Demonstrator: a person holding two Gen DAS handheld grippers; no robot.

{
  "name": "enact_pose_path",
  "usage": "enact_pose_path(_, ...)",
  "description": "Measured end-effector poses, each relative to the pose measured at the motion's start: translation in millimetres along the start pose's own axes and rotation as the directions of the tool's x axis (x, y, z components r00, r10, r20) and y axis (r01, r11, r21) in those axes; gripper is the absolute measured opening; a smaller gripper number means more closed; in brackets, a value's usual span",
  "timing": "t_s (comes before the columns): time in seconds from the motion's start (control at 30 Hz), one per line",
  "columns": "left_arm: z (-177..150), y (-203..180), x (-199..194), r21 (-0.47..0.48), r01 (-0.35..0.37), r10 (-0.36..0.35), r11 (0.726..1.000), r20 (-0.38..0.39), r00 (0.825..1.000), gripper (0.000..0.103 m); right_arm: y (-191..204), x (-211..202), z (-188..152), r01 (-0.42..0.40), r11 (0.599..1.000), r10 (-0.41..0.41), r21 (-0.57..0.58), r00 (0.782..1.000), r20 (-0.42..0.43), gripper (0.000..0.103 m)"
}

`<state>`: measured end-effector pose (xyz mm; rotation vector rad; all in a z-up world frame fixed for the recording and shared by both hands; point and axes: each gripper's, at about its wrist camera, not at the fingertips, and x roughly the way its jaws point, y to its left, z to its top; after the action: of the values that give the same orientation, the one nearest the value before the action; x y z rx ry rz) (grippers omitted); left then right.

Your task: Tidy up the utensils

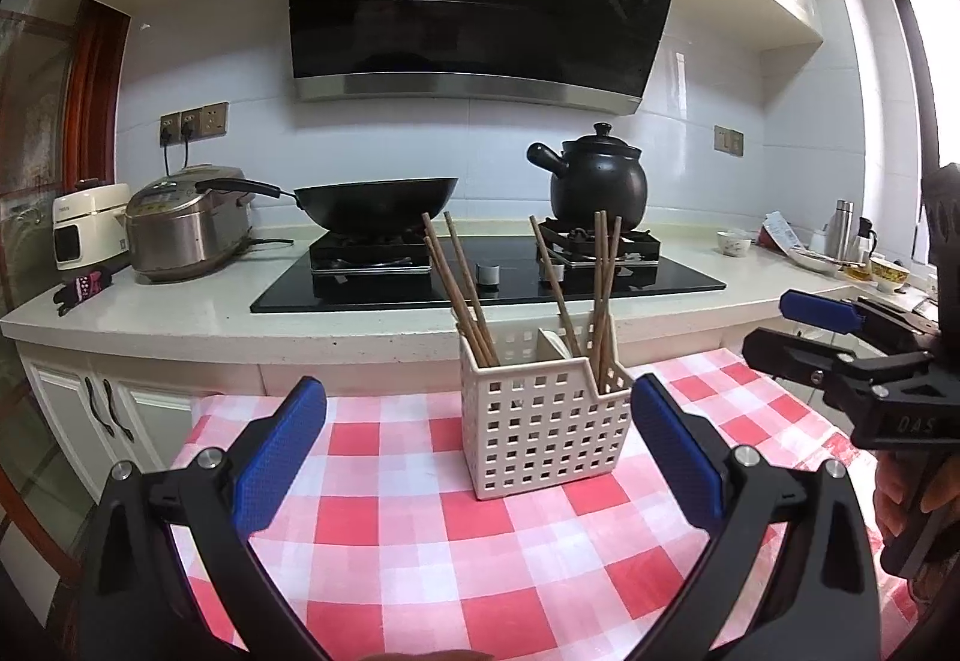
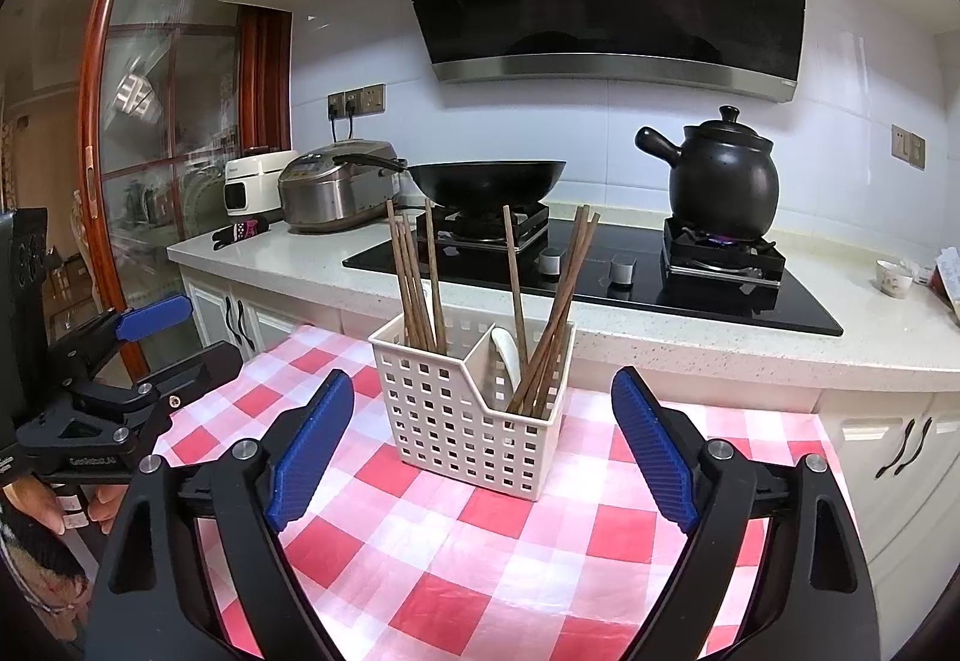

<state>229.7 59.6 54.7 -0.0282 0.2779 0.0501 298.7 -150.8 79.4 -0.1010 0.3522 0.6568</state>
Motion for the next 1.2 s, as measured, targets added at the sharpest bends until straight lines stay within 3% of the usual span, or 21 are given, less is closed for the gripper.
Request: enact_pose_path(1.2,-5.7,-6.8,2.5,0.032,-0.007,0.007,0.999,-0.015,1.0,0.098,-0.7,3.2,-6.9,-0.006,1.0,0.006,-0.003,1.0,-0.012,0.084)
